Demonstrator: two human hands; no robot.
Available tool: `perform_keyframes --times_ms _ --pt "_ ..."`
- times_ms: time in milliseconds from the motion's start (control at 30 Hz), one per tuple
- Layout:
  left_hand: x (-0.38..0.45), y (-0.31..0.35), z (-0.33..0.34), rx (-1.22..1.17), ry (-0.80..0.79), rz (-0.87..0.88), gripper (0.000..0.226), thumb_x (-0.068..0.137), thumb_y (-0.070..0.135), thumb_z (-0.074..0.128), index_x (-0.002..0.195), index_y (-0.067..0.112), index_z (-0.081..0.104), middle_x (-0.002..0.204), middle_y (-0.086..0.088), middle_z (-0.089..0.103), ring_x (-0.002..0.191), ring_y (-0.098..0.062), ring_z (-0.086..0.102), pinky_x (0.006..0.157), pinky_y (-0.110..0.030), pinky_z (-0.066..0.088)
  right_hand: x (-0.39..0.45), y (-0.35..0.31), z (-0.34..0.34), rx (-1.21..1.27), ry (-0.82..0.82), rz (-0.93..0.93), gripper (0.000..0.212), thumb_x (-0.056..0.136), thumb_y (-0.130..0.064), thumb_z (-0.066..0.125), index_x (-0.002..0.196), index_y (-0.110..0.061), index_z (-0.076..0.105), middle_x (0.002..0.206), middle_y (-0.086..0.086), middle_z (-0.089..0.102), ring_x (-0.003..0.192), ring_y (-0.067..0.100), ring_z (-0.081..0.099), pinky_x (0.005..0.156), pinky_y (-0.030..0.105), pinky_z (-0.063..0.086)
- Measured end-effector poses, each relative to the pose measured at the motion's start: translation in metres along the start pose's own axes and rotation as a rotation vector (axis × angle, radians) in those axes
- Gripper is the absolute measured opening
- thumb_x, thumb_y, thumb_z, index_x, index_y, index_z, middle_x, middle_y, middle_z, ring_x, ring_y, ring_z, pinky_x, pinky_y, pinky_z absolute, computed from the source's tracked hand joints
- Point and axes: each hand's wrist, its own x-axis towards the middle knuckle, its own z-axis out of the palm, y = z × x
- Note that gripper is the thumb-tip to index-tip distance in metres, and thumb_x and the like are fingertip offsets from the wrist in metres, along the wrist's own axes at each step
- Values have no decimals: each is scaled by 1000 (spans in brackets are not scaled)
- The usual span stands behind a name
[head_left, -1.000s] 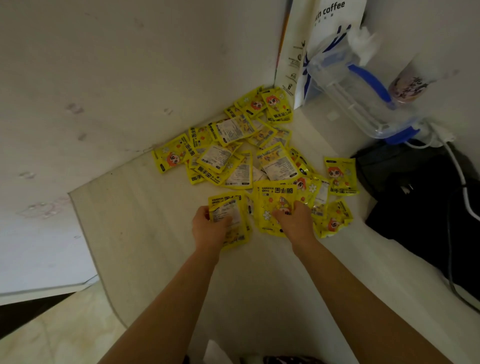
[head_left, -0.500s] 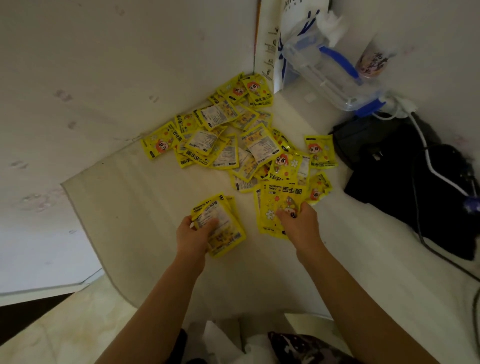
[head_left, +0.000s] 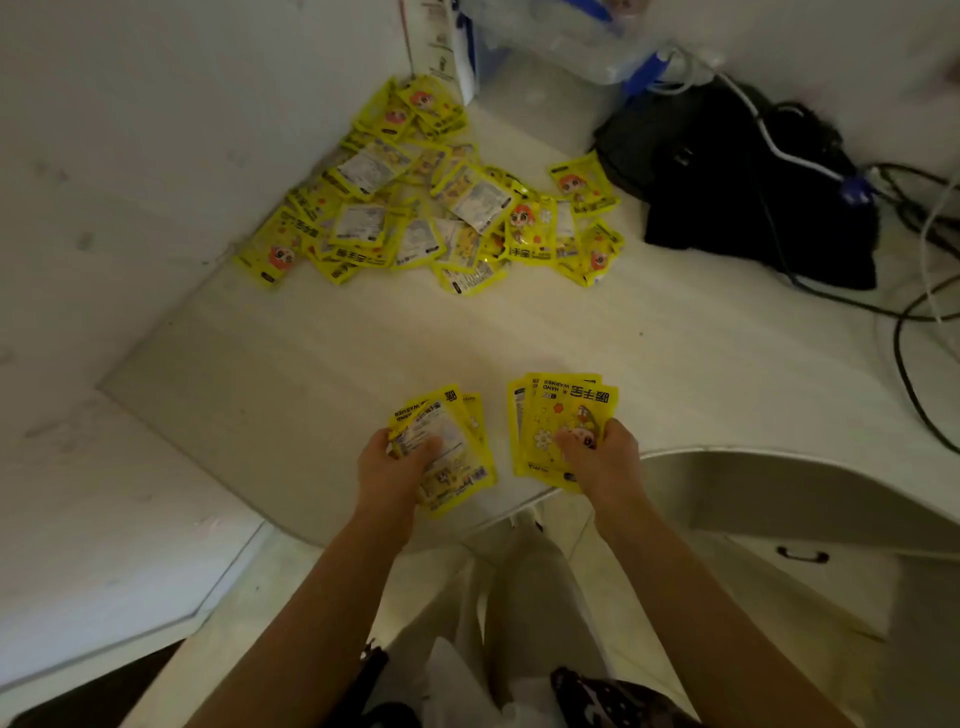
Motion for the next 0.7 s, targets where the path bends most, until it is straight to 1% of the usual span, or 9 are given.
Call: perform_keyframes --times_ms 67,133,200,267,367,400,500,600,700 --pt "-10 -5 -5 39 -48 -6 27 82 -1 68 108 2 61 96 -15 69 80 -31 67 75 -47 58 -20 15 -6 63 20 25 18 84 -17 67 96 -8 56 92 9 64 79 25 64 71 42 57" --pt "-19 -11 -6 61 -86 -18 26 82 -3 67 107 3 61 97 -16 68 82 -32 67 78 -49 56 -37 29 -15 111 47 25 9 84 -11 66 87 -13 58 83 6 64 77 25 64 70 42 56" --pt "-26 -18 -2 103 -125 -20 22 82 -3 67 102 6 62 98 -17 68 85 -33 67 80 -52 56 -50 43 -26 149 87 36 11 85 -9 65 83 -17 57 77 0 62 75 23 63 72 43 56" --pt "-34 -24 5 169 -171 -6 19 81 -1 68 97 10 65 97 -16 69 86 -34 68 80 -52 56 -61 56 -39 181 135 63 11 84 -11 66 92 -12 58 78 0 61 75 22 61 70 41 56" --pt "-48 -37 21 252 -235 5 19 79 0 69 91 15 66 94 -14 70 84 -32 68 78 -50 57 -77 77 -63 238 203 79 15 84 -10 66 98 -8 59 80 1 61 72 19 61 58 30 53" --pt "-54 -41 28 279 -256 10 19 78 0 69 90 15 66 92 -13 70 83 -31 68 77 -48 57 -82 85 -71 257 222 89 16 85 -9 66 99 -9 60 81 1 62 72 18 61 57 28 52" --pt "-77 -57 51 350 -329 23 20 78 -1 68 89 16 65 89 -10 70 79 -28 67 75 -44 56 -98 115 -96 315 295 123 19 84 -7 65 102 -9 62 87 4 66 77 21 64 62 29 54" --pt "-102 -76 71 401 -387 32 20 79 0 68 87 18 65 88 -7 70 77 -24 67 73 -40 56 -115 148 -121 362 345 155 18 85 -8 64 103 -9 63 87 3 66 79 22 66 58 25 52" --pt "-140 -105 91 446 -468 31 21 80 0 66 93 16 65 86 -5 70 74 -20 67 63 -31 55 -137 189 -154 422 404 197 18 85 -10 64 103 -10 63 91 5 69 82 23 67 62 28 54"
